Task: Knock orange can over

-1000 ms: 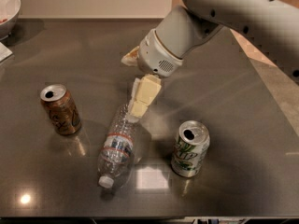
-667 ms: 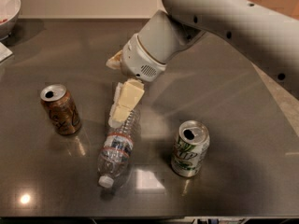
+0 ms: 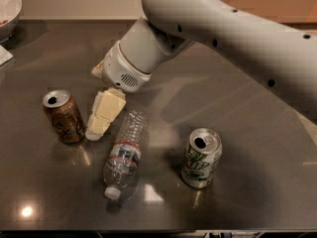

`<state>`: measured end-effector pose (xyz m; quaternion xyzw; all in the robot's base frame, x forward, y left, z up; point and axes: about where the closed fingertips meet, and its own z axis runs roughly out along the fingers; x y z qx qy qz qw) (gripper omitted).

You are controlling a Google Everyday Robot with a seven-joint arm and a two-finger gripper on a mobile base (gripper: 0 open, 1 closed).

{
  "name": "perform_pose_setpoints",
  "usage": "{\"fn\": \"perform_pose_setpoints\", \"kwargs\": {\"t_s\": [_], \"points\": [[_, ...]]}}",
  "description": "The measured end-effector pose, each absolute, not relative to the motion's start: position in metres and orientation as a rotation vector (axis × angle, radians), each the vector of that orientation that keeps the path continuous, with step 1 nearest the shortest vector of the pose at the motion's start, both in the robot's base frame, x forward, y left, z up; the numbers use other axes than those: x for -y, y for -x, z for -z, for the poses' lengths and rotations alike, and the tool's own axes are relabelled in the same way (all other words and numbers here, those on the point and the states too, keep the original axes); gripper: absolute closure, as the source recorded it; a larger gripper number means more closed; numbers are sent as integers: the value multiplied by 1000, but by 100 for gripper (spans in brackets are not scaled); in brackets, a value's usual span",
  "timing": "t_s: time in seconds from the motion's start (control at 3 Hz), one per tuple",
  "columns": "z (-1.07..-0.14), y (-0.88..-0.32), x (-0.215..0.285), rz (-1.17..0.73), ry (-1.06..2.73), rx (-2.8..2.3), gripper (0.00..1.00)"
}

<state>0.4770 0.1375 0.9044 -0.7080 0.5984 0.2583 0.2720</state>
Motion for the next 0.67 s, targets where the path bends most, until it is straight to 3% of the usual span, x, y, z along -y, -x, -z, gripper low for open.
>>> {"fn": "perform_pose_setpoints", "kwargs": {"t_s": [0.67], "points": [[-905, -476, -173, -704, 1822, -1623, 0]]}}
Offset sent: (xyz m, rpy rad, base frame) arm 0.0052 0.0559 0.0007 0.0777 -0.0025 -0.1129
